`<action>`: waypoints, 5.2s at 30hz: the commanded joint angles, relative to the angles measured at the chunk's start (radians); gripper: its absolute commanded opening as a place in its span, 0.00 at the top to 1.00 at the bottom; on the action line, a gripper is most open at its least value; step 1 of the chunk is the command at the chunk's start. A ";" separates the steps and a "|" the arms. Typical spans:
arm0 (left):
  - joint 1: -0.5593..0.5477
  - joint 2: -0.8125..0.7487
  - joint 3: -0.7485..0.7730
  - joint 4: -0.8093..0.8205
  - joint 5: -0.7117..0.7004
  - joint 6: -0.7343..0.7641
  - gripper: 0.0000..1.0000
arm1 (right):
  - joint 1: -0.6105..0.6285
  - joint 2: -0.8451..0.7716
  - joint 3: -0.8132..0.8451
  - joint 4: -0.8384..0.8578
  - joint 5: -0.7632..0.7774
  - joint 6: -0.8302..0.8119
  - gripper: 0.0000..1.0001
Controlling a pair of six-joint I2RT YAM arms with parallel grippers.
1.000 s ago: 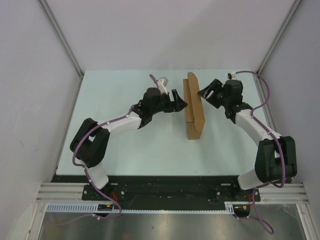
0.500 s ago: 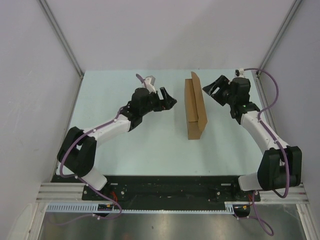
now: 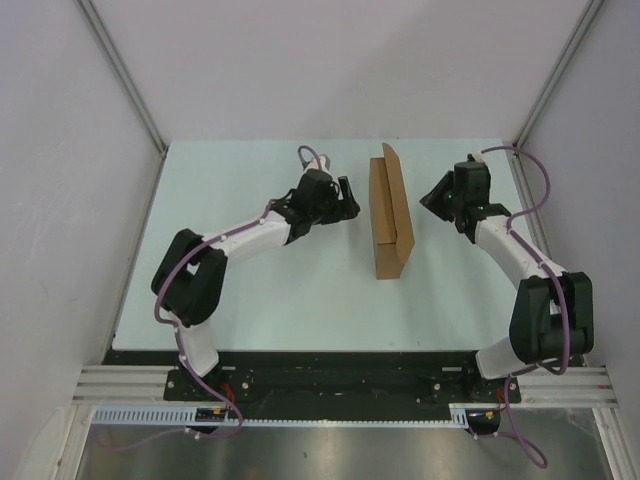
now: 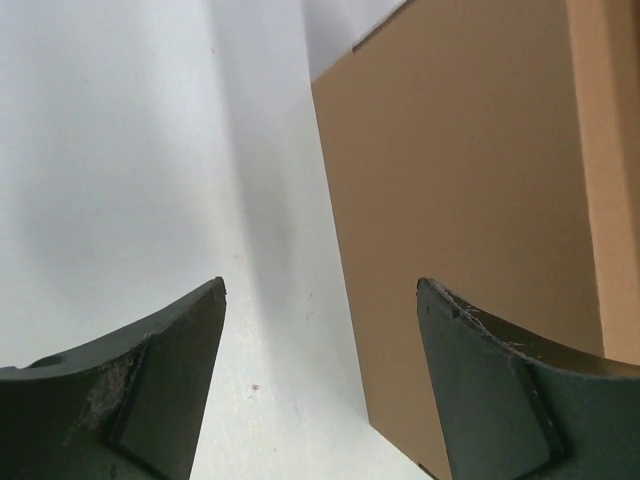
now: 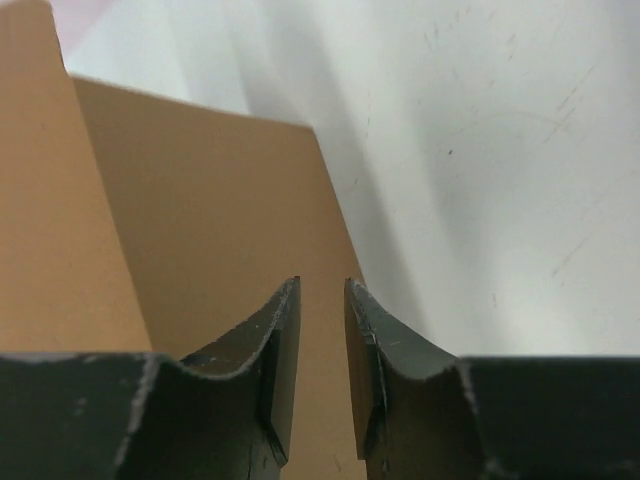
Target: Fold the paper box
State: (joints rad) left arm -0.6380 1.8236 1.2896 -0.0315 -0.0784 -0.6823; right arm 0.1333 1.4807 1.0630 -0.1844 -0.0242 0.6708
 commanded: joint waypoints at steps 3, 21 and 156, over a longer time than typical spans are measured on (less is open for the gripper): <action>-0.066 0.051 0.128 -0.080 -0.037 -0.026 0.18 | 0.055 0.026 0.037 -0.001 0.017 -0.036 0.71; -0.155 0.094 0.208 -0.117 -0.041 -0.017 0.18 | 0.200 0.013 0.037 -0.030 0.063 -0.039 0.71; 0.423 -0.241 -0.323 -0.022 0.063 -0.105 0.14 | 0.040 0.676 0.296 0.376 -0.660 0.124 0.37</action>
State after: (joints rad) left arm -0.2432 1.6501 0.9668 -0.0536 0.0002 -0.7788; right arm 0.2386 2.2726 1.3666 0.2947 -0.8711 0.8181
